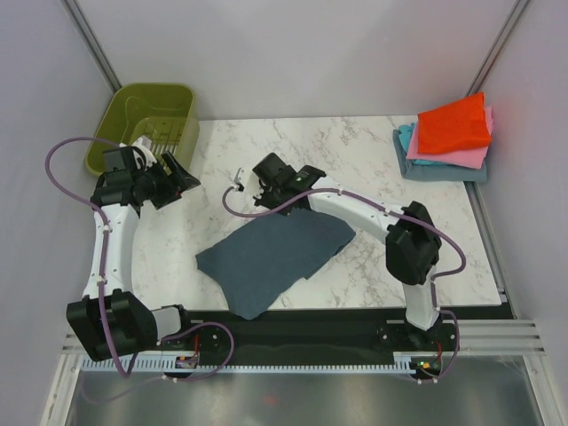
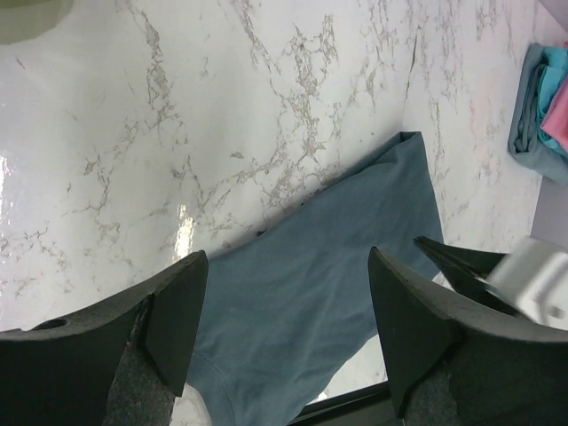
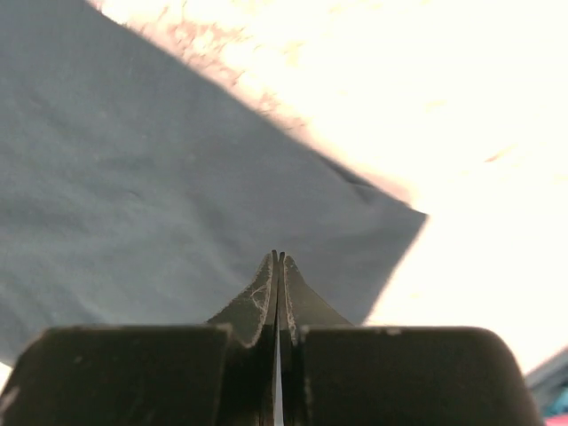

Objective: Fold and stack the t-shirts
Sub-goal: Flatten the tshirt out

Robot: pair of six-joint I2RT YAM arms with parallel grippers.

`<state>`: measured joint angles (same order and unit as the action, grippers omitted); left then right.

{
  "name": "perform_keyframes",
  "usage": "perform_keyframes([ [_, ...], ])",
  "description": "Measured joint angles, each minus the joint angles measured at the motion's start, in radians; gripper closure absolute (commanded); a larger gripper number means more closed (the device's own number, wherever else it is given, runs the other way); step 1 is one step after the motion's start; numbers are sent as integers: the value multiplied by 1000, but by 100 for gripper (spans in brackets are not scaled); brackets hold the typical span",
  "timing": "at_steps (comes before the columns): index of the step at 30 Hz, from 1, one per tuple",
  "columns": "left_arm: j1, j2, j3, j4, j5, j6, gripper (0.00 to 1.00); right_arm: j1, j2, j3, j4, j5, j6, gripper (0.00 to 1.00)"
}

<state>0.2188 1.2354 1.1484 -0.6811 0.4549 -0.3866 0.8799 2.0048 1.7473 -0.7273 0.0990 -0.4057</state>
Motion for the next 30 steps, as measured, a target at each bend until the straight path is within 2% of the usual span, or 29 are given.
perform_keyframes([
  [5,2,0,10,-1,-5,1,20,-8,-108,12,6,31,-37,100],
  [10,2,0,18,-1,-6,2,20,-21,-128,171,-15,71,-97,100],
  [11,2,0,18,-1,-7,2,20,-26,-128,209,-15,77,-102,72],
  [12,2,-1,17,-2,-7,4,19,-31,-132,248,-13,78,-104,56],
  [14,3,-8,12,0,-8,11,19,-39,-158,280,-9,55,-105,41],
  [17,3,-39,-28,-2,-3,18,14,-45,-200,261,-33,-46,-84,31],
  [23,3,-44,-98,-83,-11,20,17,-37,-179,182,-129,-225,-20,27],
  [30,6,116,-106,-166,-159,20,23,-39,-110,187,-180,-253,-8,27],
])
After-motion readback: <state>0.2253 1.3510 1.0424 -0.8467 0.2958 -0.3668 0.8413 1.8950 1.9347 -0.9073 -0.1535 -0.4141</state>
